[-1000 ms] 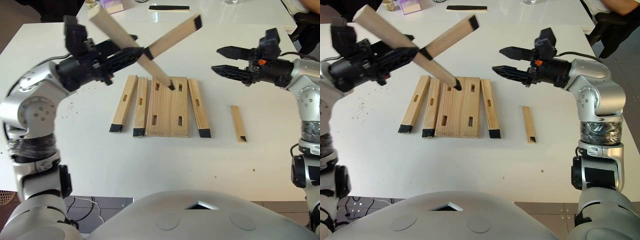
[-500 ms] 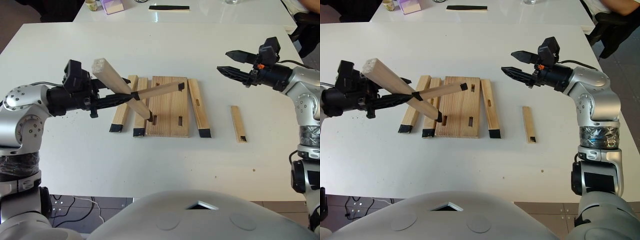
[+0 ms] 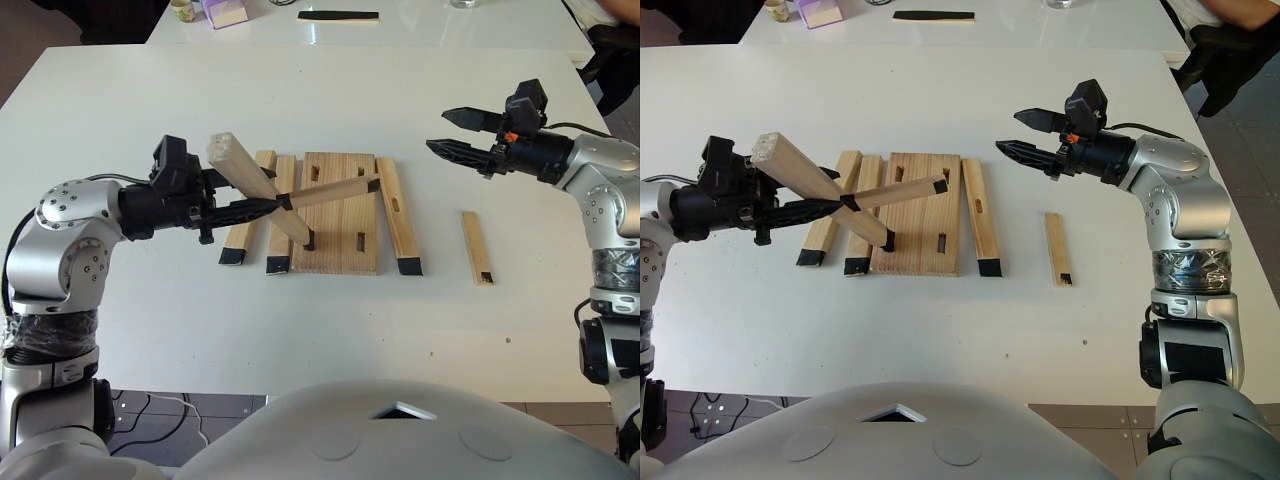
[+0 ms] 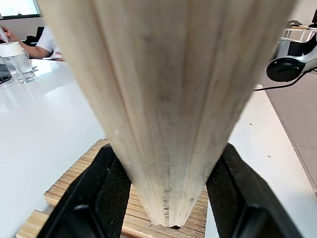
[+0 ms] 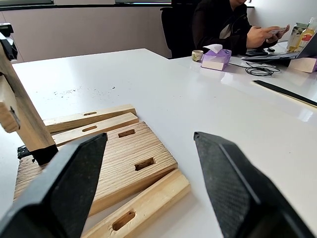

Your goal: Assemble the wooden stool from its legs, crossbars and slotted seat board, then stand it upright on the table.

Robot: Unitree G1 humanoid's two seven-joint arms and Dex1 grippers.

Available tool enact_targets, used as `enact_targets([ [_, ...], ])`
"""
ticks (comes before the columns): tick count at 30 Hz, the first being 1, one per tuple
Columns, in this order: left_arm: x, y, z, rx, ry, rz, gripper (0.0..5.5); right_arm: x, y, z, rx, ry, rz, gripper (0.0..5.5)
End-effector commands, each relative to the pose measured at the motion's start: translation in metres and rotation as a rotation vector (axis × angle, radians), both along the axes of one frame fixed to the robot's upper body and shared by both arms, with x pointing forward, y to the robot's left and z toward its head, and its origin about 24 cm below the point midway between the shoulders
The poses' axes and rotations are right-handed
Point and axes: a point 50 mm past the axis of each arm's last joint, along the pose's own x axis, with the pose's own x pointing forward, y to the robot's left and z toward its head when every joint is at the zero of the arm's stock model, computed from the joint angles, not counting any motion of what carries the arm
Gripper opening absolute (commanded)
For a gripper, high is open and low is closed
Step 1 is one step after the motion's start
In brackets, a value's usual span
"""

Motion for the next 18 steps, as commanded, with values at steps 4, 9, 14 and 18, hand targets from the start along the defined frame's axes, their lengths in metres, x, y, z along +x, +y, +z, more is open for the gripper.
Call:
enact_targets([
  [4, 0.017, 0.009, -0.002, 0.117, 0.046, -0.064, 2.06, -0.001, 0.007, -0.003, 0.006, -0.008, 0.004, 3.21],
  [9, 0.028, 0.008, -0.012, 0.182, 0.075, -0.129, 2.06, 0.000, 0.009, -0.009, 0.020, -0.013, -0.012, 3.21],
  [14, 0.026, 0.005, -0.026, 0.260, 0.073, -0.183, 2.04, -0.001, 0.012, -0.014, 0.030, -0.006, -0.020, 3.21],
  [18, 0.022, -0.006, -0.029, 0.259, 0.052, -0.161, 2.04, -0.007, 0.018, -0.021, 0.036, 0.012, -0.016, 3.21],
])
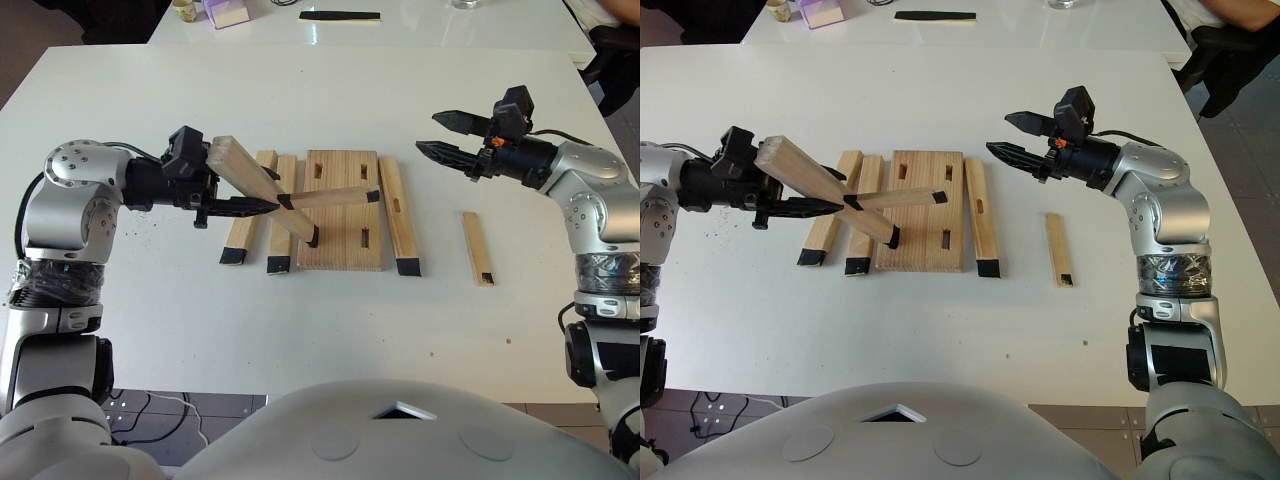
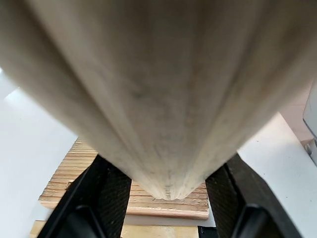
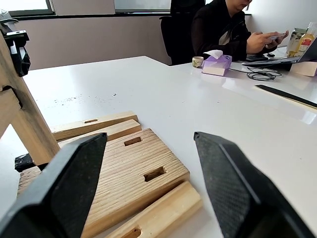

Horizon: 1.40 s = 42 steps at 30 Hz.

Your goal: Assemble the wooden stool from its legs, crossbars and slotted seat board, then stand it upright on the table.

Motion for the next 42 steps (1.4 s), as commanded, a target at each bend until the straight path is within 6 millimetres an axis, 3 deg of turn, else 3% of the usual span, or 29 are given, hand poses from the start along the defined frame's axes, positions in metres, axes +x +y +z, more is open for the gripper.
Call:
enact_targets([
  [1, -0.010, -0.010, -0.030, 0.125, 0.072, 0.062, 2.04, -0.009, 0.007, -0.009, -0.003, 0.016, 0.005, 3.21],
  [5, -0.025, -0.025, -0.037, 0.156, 0.104, 0.037, 2.04, -0.020, 0.017, -0.018, 0.032, 0.044, -0.002, 3.21],
  [9, -0.032, -0.022, -0.044, 0.228, 0.132, 0.016, 2.04, -0.027, 0.027, -0.026, 0.037, 0.068, 0.003, 3.21],
  [15, -0.025, -0.019, -0.026, 0.250, 0.146, -0.076, 2.04, -0.030, 0.035, -0.039, -0.001, 0.078, -0.010, 3.21],
  [19, -0.016, -0.026, -0.055, 0.327, 0.189, -0.112, 2.04, -0.026, 0.041, -0.044, -0.013, 0.070, -0.046, 3.21],
  [23, -0.017, -0.026, -0.063, 0.341, 0.180, -0.096, 2.04, -0.025, 0.035, -0.042, -0.014, 0.062, -0.074, 3.21],
  [36, -0.026, -0.032, -0.044, 0.219, 0.088, 0.060, 2.04, -0.020, 0.024, -0.039, -0.011, 0.047, -0.143, 3.21],
  [37, -0.025, -0.033, -0.043, 0.214, 0.078, 0.075, 2.42, -0.019, 0.023, -0.038, -0.011, 0.045, -0.148, 3.21],
  [42, -0.022, -0.034, -0.029, 0.172, 0.041, 0.110, 3.14, -0.017, 0.018, -0.037, -0.011, 0.038, -0.166, 3.21],
])
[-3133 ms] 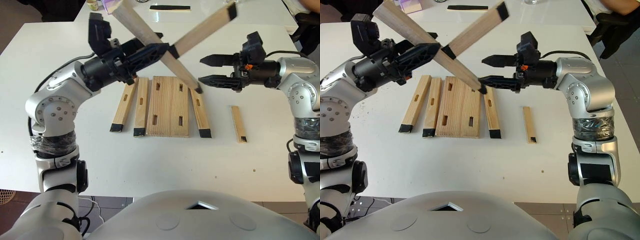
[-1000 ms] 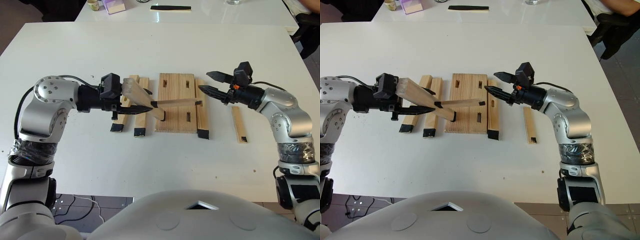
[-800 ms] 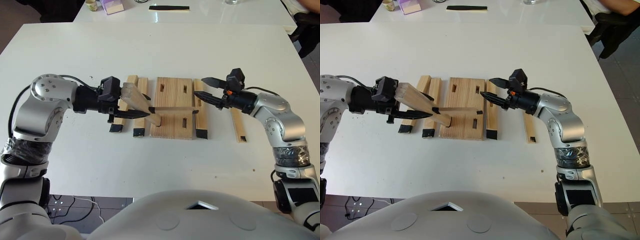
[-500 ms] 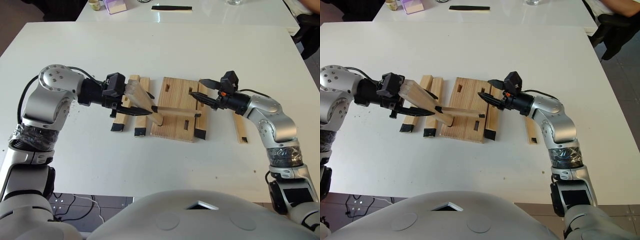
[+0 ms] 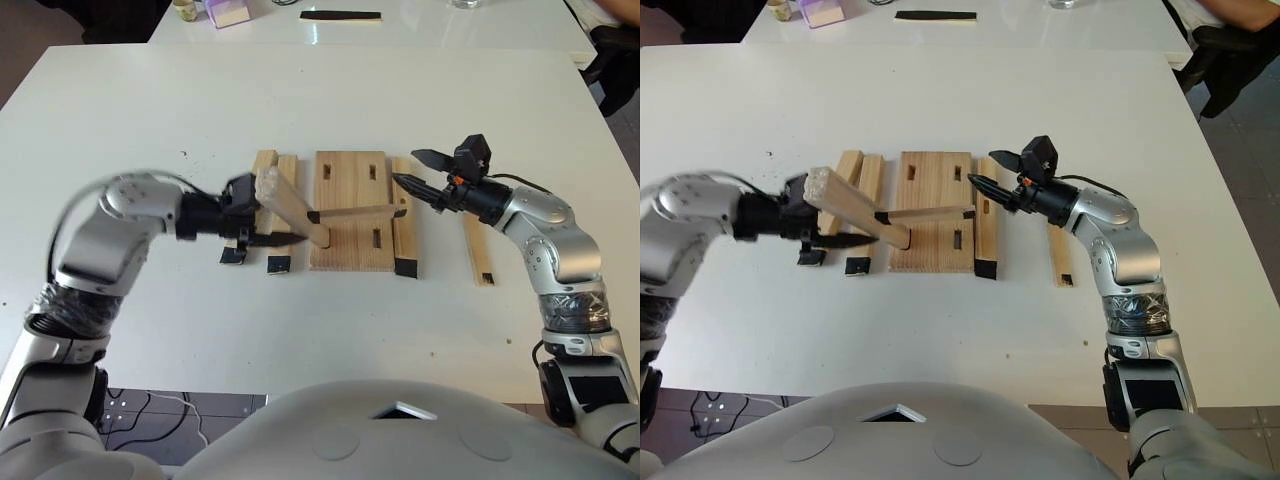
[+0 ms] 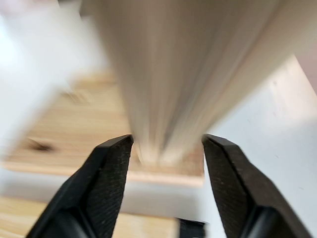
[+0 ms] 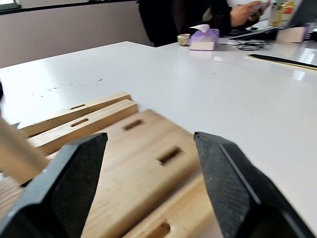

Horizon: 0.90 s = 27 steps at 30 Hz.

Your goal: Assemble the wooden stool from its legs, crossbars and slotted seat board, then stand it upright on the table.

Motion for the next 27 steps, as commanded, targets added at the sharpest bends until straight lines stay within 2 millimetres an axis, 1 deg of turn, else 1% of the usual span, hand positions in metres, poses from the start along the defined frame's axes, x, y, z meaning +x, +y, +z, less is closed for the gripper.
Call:
enact_targets([
  [1, 0.005, 0.002, 0.019, -0.004, -0.087, 0.033, 3.18, 0.006, -0.006, 0.007, -0.014, -0.033, -0.021, 3.21],
  [3, 0.004, 0.011, 0.021, 0.026, -0.116, 0.051, 3.52, 0.008, -0.009, 0.008, -0.017, -0.039, -0.048, 3.21],
  [6, -0.011, 0.035, 0.018, 0.093, -0.104, 0.096, 3.52, 0.006, -0.013, 0.006, -0.011, -0.042, -0.074, 3.21],
  [8, -0.017, 0.052, 0.015, 0.144, -0.097, 0.162, 3.52, 0.004, -0.015, 0.005, -0.009, -0.039, -0.088, 3.21],
  [10, -0.015, 0.072, 0.007, 0.216, -0.117, 0.308, 3.52, 0.001, -0.018, 0.002, -0.007, -0.035, -0.110, 3.21],
  [11, -0.015, 0.078, 0.003, 0.205, -0.114, 0.387, 3.52, 0.000, -0.018, 0.001, -0.003, -0.033, -0.118, 3.21],
  [13, -0.011, 0.084, -0.004, 0.168, -0.121, 0.584, 3.52, -0.001, -0.016, -0.001, 0.004, -0.032, -0.133, 3.21],
  [15, -0.007, 0.084, -0.009, 0.110, -0.119, 0.741, 3.52, -0.001, -0.014, -0.002, 0.014, -0.030, -0.138, 3.21],
  [18, -0.009, 0.063, -0.017, -0.015, -0.052, 0.894, 3.52, -0.005, -0.012, -0.004, 0.027, -0.025, -0.147, 3.21],
  [20, -0.014, 0.053, -0.024, -0.048, 0.008, 0.955, 3.52, -0.007, -0.012, -0.005, 0.028, -0.020, -0.152, 3.21],
  [21, -0.017, 0.051, -0.028, -0.050, 0.033, 0.987, 3.52, -0.007, -0.011, -0.005, 0.027, -0.017, -0.150, 3.21],
  [24, -0.023, 0.048, -0.037, -0.064, 0.100, 1.057, 3.52, -0.009, -0.012, -0.006, 0.023, -0.009, -0.148, 3.21],
  [27, -0.027, 0.049, -0.044, -0.023, 0.116, 1.096, 3.52, -0.009, -0.012, -0.007, 0.020, -0.005, -0.148, 3.21],
])
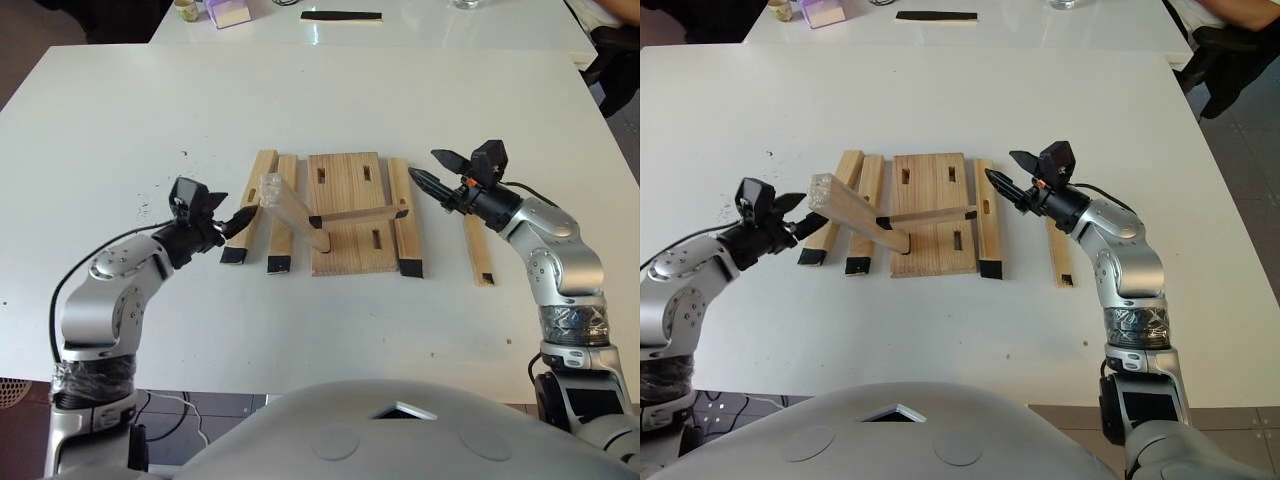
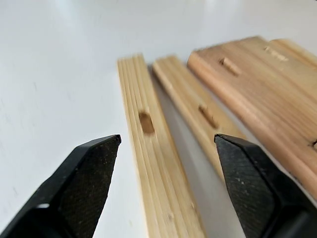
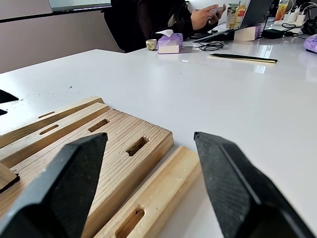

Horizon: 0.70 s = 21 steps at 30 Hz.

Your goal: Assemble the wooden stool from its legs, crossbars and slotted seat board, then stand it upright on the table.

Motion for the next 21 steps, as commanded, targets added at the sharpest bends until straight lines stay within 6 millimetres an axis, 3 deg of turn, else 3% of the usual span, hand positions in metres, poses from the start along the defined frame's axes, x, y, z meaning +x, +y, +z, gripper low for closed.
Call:
enact_targets([
  [1, -0.005, 0.003, -0.008, 0.043, 0.045, 0.055, 3.52, -0.002, -0.001, 0.001, -0.009, 0.004, 0.000, 3.21],
  [10, -0.032, -0.003, -0.034, 0.073, 0.213, 0.034, 3.52, -0.006, 0.004, -0.003, 0.001, 0.014, 0.000, 3.21],
  [14, -0.039, 0.005, -0.042, 0.110, 0.266, 0.069, 3.52, -0.010, 0.003, -0.005, 0.000, 0.023, -0.005, 3.21],
  [21, -0.028, 0.003, -0.038, 0.118, 0.207, 0.108, 2.51, -0.010, 0.006, -0.006, 0.021, 0.021, -0.028, 3.21],
])
